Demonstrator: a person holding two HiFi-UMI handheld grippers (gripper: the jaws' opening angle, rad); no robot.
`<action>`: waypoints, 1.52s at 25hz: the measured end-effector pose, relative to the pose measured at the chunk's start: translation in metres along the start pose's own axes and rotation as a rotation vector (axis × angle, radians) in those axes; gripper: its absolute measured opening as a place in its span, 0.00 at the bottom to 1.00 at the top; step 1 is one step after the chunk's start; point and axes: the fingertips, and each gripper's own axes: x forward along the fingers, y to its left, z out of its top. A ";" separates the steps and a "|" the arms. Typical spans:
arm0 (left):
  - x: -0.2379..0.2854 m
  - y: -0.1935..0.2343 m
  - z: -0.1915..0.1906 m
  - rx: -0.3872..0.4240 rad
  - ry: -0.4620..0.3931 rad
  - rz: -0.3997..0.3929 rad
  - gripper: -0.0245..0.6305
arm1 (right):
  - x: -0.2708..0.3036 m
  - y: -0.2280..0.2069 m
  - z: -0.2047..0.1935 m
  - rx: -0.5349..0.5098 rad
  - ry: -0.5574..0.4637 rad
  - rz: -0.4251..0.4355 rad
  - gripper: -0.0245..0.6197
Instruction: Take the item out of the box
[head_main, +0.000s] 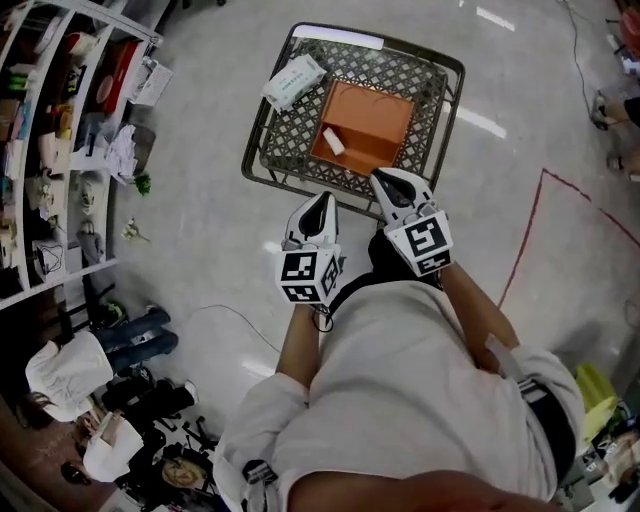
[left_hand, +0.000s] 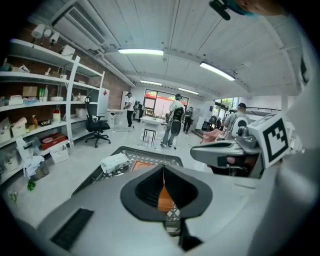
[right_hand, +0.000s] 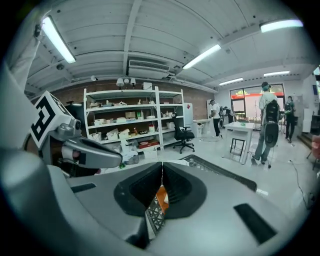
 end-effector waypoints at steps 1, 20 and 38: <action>0.006 0.002 0.000 -0.003 0.013 -0.006 0.06 | 0.005 -0.006 -0.004 0.010 0.020 -0.003 0.05; 0.092 0.049 -0.019 0.091 0.234 -0.162 0.06 | 0.063 -0.034 -0.031 0.099 0.167 -0.053 0.05; 0.157 0.106 -0.050 0.169 0.431 -0.445 0.05 | 0.145 -0.018 -0.083 0.213 0.380 -0.193 0.05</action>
